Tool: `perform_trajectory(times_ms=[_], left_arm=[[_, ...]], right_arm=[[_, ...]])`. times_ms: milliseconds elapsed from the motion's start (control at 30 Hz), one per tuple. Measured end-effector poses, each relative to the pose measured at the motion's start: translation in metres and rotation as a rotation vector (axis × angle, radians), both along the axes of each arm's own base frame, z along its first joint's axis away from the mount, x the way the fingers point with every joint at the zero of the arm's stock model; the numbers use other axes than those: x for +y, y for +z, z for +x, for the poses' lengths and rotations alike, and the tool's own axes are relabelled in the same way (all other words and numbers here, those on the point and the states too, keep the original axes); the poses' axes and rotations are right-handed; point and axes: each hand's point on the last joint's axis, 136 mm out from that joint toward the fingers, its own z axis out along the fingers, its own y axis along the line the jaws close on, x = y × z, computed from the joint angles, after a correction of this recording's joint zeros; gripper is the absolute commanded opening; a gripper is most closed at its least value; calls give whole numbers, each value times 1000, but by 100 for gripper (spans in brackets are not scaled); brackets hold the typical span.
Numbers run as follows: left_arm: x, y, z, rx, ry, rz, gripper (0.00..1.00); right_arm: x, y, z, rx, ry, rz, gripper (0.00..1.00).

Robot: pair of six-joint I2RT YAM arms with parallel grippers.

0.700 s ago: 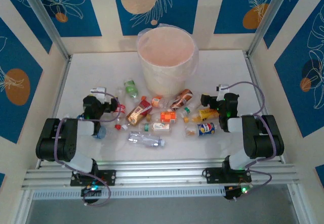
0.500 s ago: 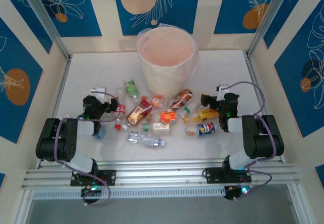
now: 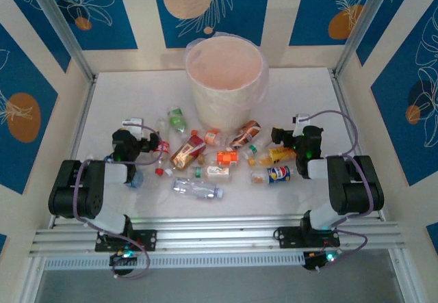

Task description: Put the plastic bottles in the bin

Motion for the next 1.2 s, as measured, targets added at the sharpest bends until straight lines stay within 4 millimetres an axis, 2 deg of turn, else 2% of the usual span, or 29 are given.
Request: perform_trajectory(times_ms=[333, 467, 567, 667, 800, 900, 967, 1100, 1200], left_arm=[[0, 0, 0, 1, 0, 0, 100], [-1, 1, 2, 30, -8, 0, 100], [-2, 11, 5, 41, -12, 0, 100], [-2, 29, 5, 30, -12, -1, 100], [-2, 67, 3, -11, -6, -13, 99], [-2, 97, 2, -38, 6, -47, 100], [-2, 113, -1, -55, 18, -81, 100], [-2, 130, -18, -62, 43, -157, 100], [-1, 138, -32, -64, 65, -206, 100]], right_arm=[[-5, 2, 2, 43, -33, 7, 99], [-14, 35, 11, 11, -72, 12, 99], [-19, 62, 8, -19, -108, 19, 99], [-26, 86, 3, -5, -164, 48, 99], [-38, 126, -5, 46, -284, 131, 99], [-47, 144, -20, 130, -391, 207, 99], [-49, 142, -35, 204, -450, 248, 99], [-42, 115, -87, 412, -541, 301, 99], [-33, 103, -123, 506, -563, 349, 99]])
